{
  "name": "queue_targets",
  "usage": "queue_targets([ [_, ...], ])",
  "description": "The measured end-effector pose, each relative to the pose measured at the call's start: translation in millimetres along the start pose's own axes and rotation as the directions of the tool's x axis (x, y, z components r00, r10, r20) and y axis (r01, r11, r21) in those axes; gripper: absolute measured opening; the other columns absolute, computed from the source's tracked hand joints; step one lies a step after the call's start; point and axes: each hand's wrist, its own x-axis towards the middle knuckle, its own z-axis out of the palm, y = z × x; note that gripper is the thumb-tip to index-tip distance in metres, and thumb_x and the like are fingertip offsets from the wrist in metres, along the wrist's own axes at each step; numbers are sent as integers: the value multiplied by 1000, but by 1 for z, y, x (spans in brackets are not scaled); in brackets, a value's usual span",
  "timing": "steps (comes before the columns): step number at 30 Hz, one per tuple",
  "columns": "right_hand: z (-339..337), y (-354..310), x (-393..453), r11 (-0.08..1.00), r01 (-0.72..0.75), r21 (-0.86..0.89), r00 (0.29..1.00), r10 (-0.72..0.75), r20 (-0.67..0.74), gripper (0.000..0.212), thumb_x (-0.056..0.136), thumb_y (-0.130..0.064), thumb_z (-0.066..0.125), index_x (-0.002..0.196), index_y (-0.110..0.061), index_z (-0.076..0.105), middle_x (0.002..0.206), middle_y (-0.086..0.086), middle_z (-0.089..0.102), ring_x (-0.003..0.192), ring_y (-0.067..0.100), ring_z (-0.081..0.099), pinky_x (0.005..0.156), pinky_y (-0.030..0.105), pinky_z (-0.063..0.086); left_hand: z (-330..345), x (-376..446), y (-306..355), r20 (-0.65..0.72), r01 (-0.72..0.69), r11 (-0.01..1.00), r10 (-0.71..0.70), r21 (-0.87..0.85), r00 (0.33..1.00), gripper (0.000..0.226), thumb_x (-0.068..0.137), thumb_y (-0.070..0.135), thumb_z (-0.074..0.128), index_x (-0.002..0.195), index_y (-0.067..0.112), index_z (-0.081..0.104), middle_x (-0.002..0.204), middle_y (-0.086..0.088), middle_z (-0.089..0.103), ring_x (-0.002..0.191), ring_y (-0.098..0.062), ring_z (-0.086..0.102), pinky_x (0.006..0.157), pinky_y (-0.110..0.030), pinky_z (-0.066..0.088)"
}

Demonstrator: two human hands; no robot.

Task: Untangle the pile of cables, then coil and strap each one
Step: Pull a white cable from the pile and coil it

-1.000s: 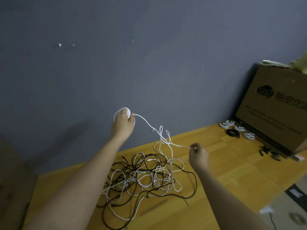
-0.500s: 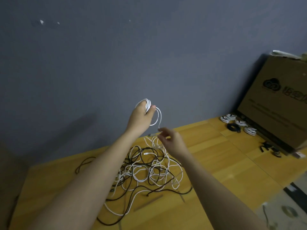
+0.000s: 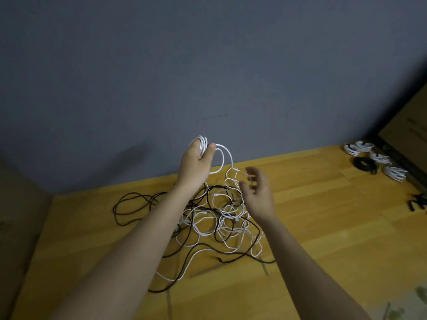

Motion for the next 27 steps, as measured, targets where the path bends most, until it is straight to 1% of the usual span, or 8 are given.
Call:
queue_targets([
  [3, 17, -14, 16, 998, 2, -69, 985, 10, 172, 48, 97, -30, 52, 142, -18, 39, 136, -1, 46, 127, 14, 41, 103, 32, 35, 9, 0, 1, 50, 40, 994, -35, -98, 998, 25, 98, 26, 49, 75, 19, 47, 63, 7, 45, 56, -4, 45, 60, -30, 34],
  [6, 19, -24, 25, 936, 143, -320, 984, -99, 151, 27, 101, -30, 42, 114, -15, 61, 104, -1, 57, 111, 22, 49, 104, 42, 30, 6, 5, 5, 127, 91, 975, -66, -201, 990, 23, 100, 24, 47, 78, 15, 45, 59, 10, 35, 48, -3, 34, 53, -26, 29],
  [9, 9, -43, 30, 995, 65, 81, 975, -80, 207, 21, 98, -17, 46, 109, -19, 64, 92, -6, 59, 89, 13, 57, 87, 34, 43, 0, 10, 11, 204, 129, 961, -79, -245, 976, 20, 102, 23, 43, 89, 8, 48, 58, 8, 35, 45, -2, 31, 49, -21, 28],
  [11, -2, -54, 37, 941, -41, 335, 960, -57, 276, 26, 87, -17, 48, 107, -26, 61, 80, -7, 55, 69, 7, 50, 68, 21, 42, 1, 12, 16, 235, 141, 957, -80, -255, 969, 19, 102, 20, 41, 84, 14, 44, 60, 4, 34, 45, -1, 31, 49, -20, 28],
  [15, -17, -62, 52, 950, 32, 311, 954, -122, 275, 9, 97, -28, 50, 98, -29, 59, 70, -18, 52, 62, -4, 45, 59, 11, 37, 15, 17, 30, 257, 163, 933, -80, -320, 963, 21, 103, 19, 39, 82, 16, 45, 58, 5, 32, 44, -1, 29, 50, -20, 25],
  [18, -34, -60, 66, 963, 145, 229, 966, -188, 177, 21, 102, -17, 42, 88, -16, 57, 73, -5, 49, 65, 0, 45, 62, 16, 38, 27, 18, 40, 311, 201, 892, -72, -405, 948, 22, 103, 22, 39, 84, 14, 49, 53, 11, 33, 44, -4, 29, 50, -21, 27],
  [22, -58, -63, 85, 951, 252, 179, 944, -282, 170, 26, 101, -8, 40, 88, -23, 57, 82, -2, 54, 81, 17, 52, 77, 29, 42, 47, 19, 58, 396, 240, 862, -51, -446, 917, 34, 96, 39, 43, 89, 8, 57, 49, 10, 32, 41, -8, 27, 49, -21, 31],
  [27, -88, -62, 94, 928, -6, 373, 904, -153, 398, 18, 103, -20, 38, 112, -10, 50, 71, -12, 53, 54, -5, 46, 50, 11, 36, 72, 17, 83, 388, 272, 830, -74, -486, 919, 33, 99, 34, 42, 73, 14, 42, 43, 11, 28, 36, -5, 24, 41, -17, 28],
])
